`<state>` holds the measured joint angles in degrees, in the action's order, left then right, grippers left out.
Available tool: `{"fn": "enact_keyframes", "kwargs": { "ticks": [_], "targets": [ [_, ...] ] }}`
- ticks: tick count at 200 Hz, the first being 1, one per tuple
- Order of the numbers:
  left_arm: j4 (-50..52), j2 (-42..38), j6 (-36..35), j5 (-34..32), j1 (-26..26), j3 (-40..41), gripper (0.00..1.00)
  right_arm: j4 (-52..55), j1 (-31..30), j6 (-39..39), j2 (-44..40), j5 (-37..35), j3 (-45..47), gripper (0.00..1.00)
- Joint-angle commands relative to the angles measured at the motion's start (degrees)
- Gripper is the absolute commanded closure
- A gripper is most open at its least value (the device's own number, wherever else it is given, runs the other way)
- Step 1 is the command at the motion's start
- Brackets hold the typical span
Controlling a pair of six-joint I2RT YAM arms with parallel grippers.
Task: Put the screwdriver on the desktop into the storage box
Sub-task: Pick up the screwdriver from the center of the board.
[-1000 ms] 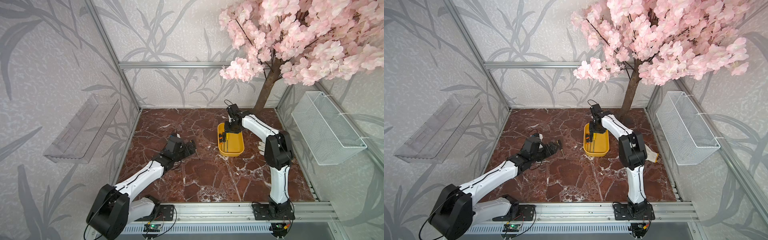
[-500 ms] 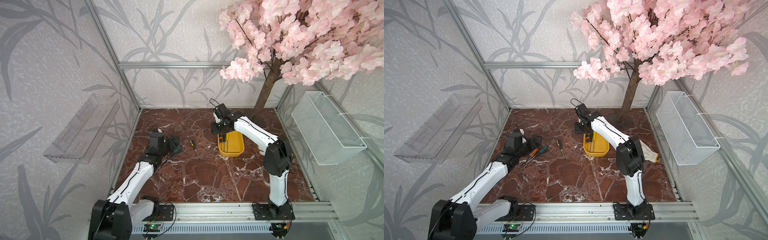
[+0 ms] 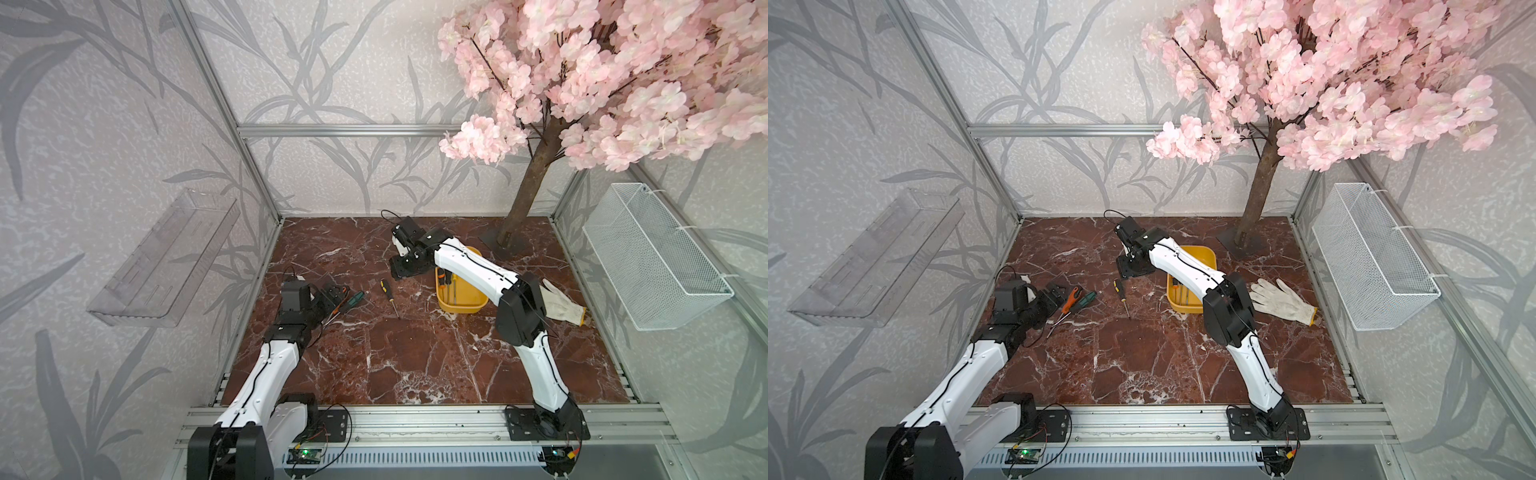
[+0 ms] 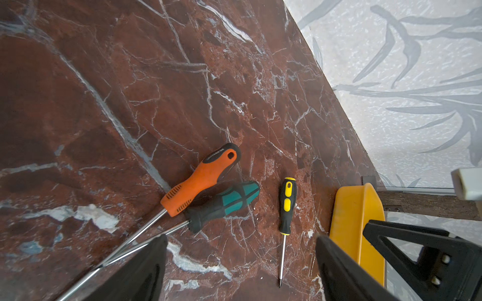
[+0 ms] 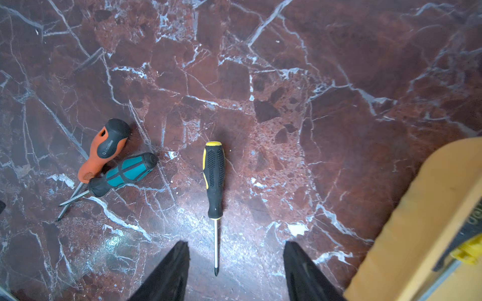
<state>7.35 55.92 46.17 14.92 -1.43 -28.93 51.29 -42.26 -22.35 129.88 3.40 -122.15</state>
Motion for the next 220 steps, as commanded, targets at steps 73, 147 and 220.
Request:
{"fn": "enact_keyframes", "kwargs": {
  "ticks": [73,147,220],
  "targets": [
    [0.8,-2.65,-0.07,1.72,-2.25,2.12,0.1,7.82,-2.04,0.32,11.37,1.44,-13.97,0.35],
    [0.75,-3.49,0.36,2.48,-2.96,3.35,0.1,11.79,-2.08,0.54,18.09,1.53,-20.5,0.32],
    [1.16,-4.24,0.39,2.93,-3.14,3.61,0.09,13.09,-2.47,0.23,22.89,2.3,-24.91,0.39]
  ]
}}
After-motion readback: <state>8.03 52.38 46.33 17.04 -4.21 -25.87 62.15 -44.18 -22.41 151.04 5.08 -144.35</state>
